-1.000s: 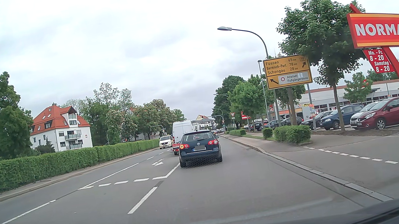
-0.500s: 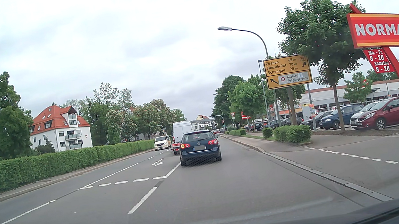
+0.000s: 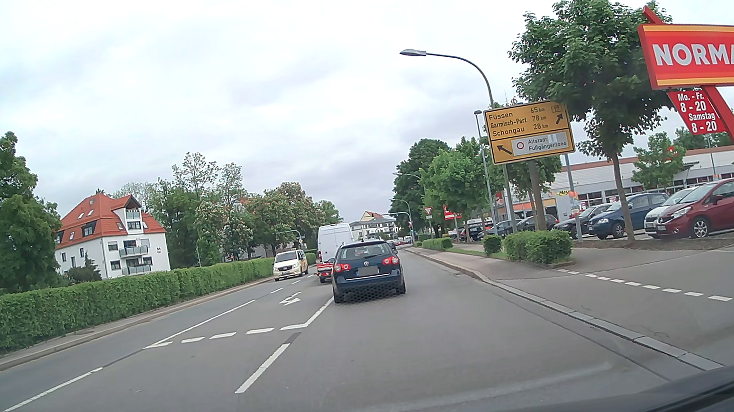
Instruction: Follow the waypoints while adhering to traffic rules and regulations
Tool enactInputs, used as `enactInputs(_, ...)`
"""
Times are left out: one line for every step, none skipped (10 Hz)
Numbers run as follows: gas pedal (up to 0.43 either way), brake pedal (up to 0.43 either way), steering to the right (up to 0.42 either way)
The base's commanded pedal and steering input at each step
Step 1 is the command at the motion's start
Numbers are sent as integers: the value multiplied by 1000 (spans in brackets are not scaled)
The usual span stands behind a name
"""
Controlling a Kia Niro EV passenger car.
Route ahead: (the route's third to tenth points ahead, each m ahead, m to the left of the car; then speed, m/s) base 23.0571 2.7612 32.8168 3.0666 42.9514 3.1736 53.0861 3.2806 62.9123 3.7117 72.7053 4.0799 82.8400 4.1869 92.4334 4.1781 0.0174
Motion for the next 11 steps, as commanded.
enactInputs(0, 262, 5)
enactInputs(0, 256, 5)
enactInputs(0, 244, 5)
enactInputs(0, 238, 5)
enactInputs(0, 238, 5)
enactInputs(0, 226, 4)
enactInputs(0, 171, 3)
enactInputs(0, 85, 1)
enactInputs(0, 0, 0)
enactInputs(0, 0, 0)
enactInputs(0, 0, -3)
